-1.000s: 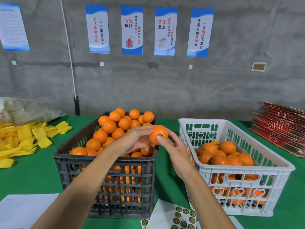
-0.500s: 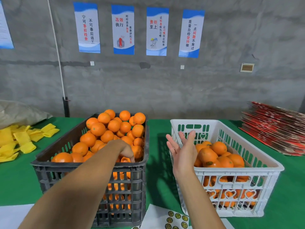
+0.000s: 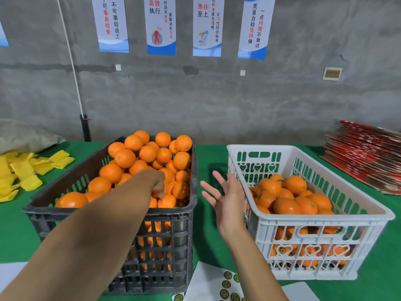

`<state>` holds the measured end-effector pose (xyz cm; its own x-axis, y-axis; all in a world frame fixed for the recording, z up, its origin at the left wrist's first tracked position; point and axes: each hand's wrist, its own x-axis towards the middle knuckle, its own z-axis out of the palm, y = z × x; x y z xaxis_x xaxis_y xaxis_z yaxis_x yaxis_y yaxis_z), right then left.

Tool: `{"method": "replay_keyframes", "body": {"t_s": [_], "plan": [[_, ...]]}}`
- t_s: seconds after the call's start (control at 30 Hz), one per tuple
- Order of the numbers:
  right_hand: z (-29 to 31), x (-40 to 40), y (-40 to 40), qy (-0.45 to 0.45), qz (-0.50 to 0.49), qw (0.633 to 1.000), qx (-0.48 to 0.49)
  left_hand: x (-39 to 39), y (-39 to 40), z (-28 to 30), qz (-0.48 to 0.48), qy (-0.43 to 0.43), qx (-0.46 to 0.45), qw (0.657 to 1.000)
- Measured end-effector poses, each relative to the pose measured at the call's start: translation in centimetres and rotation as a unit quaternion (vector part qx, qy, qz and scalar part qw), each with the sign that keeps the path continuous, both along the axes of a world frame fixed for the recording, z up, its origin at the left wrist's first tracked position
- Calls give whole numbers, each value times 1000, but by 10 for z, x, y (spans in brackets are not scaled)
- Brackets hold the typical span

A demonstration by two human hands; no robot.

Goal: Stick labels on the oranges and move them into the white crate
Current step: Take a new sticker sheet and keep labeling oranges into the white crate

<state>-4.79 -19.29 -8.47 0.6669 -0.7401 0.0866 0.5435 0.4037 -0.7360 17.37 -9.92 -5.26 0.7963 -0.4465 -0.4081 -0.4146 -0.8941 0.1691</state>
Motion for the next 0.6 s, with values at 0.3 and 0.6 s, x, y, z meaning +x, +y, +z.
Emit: {"method": "replay_keyframes", "body": {"t_s": [0.3, 0.6], "plan": [[-11, -13, 15, 11, 26, 1000, 3, -34, 9, 37, -6, 11, -53, 999], [-51, -56, 14, 116, 5, 993, -36, -112, 47, 61, -52, -66, -133, 988]]}}
